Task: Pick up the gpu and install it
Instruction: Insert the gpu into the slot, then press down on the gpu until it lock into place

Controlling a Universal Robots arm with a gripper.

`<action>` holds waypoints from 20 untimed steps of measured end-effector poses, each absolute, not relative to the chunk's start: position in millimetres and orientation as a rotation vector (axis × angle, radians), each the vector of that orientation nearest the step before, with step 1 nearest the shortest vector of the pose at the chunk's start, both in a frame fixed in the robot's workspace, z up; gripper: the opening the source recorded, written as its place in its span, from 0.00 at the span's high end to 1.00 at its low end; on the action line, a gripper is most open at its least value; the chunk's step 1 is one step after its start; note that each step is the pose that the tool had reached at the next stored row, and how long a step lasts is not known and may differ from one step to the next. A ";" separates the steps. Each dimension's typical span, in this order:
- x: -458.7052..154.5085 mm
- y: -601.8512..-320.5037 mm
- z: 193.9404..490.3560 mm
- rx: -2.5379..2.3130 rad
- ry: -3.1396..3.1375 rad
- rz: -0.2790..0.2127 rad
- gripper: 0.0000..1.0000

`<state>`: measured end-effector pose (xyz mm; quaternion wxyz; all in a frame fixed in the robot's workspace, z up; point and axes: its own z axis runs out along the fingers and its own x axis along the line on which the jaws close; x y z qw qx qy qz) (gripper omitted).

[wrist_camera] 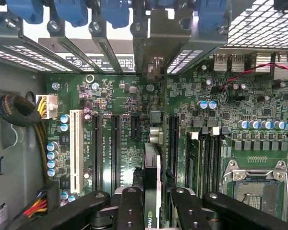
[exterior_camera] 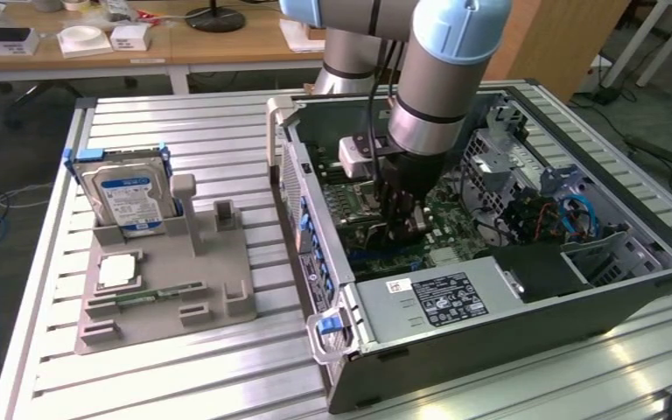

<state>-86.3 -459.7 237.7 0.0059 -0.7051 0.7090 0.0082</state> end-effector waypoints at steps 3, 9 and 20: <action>-86.2 -459.7 235.6 -2.207 2.219 0.026 0.74; -86.3 -459.7 235.1 -2.207 2.219 0.026 0.74; -87.0 -459.8 230.6 -2.207 2.219 0.026 0.74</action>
